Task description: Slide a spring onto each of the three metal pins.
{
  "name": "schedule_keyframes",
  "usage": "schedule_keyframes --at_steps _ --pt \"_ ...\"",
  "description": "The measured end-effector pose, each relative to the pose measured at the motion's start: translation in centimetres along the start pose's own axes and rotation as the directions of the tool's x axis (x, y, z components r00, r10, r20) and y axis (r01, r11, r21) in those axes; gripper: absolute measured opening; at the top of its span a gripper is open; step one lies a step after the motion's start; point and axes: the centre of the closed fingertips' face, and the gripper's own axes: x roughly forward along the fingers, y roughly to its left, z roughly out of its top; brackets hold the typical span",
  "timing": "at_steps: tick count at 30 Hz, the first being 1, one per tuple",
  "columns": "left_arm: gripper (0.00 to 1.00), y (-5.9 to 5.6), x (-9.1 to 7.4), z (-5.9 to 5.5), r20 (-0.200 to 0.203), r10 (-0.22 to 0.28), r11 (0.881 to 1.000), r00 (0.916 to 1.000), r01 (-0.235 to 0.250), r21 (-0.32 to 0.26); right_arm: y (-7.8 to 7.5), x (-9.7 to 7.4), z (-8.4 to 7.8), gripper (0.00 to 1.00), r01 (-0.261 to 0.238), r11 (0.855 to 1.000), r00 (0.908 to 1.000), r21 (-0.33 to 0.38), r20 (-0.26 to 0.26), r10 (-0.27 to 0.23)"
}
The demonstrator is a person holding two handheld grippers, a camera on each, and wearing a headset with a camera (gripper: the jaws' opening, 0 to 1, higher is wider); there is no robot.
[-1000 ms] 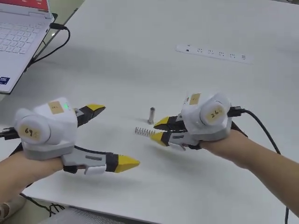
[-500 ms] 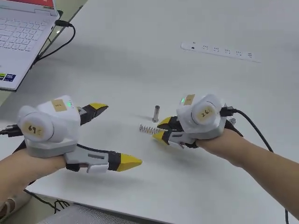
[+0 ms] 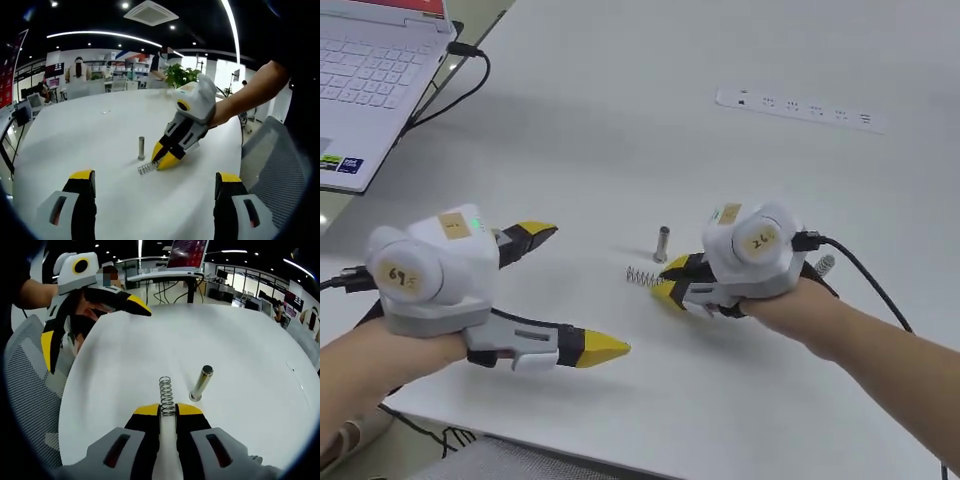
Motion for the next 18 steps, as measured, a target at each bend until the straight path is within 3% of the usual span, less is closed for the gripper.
schedule_keyframes --at_steps 6,18 --pt "0.97 -0.2 0.1 -0.1 -0.004 -0.007 1.0 1.0 0.007 0.0 0.2 -0.5 0.0 0.08 -0.003 1.0 1.0 -0.016 -0.007 0.003" --pt "0.96 -1.5 1.4 1.0 -0.004 -0.053 0.998 0.9986 0.053 0.029 0.3 -3.5 0.7 0.08 -0.026 1.0 0.9996 -0.014 0.012 0.026"
